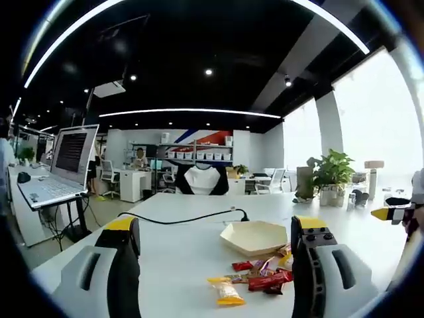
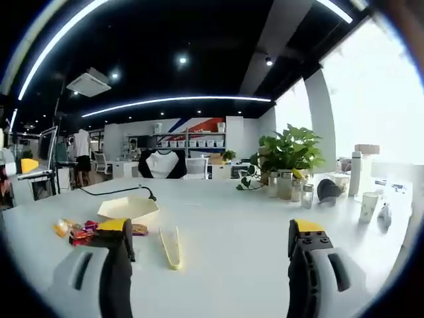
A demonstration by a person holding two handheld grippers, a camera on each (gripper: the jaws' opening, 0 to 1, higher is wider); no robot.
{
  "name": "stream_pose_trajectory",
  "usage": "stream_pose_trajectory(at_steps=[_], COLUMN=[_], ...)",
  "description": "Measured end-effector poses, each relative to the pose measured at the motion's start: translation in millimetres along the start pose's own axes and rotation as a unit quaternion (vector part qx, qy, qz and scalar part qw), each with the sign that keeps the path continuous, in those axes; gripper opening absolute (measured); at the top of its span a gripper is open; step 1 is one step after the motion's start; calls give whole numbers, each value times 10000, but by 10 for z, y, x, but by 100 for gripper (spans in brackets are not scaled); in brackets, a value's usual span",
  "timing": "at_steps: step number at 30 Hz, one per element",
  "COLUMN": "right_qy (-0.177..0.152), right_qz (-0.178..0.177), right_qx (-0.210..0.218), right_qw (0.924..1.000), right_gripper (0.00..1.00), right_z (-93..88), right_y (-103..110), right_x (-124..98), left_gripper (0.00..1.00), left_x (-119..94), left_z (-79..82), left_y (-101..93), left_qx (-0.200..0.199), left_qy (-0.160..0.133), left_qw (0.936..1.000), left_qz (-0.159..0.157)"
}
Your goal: Place the target food into the container with the food tongs after gripping and lifting it, then release it inside without dropping or visibly crushing the food.
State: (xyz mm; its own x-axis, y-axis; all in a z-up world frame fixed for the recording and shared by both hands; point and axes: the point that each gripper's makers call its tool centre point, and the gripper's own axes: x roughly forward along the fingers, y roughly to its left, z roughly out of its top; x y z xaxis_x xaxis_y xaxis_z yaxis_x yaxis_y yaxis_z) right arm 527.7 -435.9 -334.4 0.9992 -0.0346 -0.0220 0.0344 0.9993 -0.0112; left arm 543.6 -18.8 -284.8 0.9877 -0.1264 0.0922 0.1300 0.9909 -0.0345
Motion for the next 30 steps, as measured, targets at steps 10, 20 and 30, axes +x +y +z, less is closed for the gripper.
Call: stream_pose_trajectory(at_steps=[10,20,30], right_qy=[-1,5,96], right_qz=[-103,-68,101], right_qx=[41,-135,-103], right_qw=[9999,9999,9998], right_gripper=[99,99,99], right_z=[5,37,-5], right_y=[-94,-54,67], right_x=[-14,12,39], left_gripper=[100,100,100], left_x=[-11,-38,0], left_z=[-21,-52,-88], left_y=[73,87,8], left_qx=[-89,-116,-57], left_qy=[29,38,100], left_qw=[9999,9999,9999], left_qz=[77,69,-105])
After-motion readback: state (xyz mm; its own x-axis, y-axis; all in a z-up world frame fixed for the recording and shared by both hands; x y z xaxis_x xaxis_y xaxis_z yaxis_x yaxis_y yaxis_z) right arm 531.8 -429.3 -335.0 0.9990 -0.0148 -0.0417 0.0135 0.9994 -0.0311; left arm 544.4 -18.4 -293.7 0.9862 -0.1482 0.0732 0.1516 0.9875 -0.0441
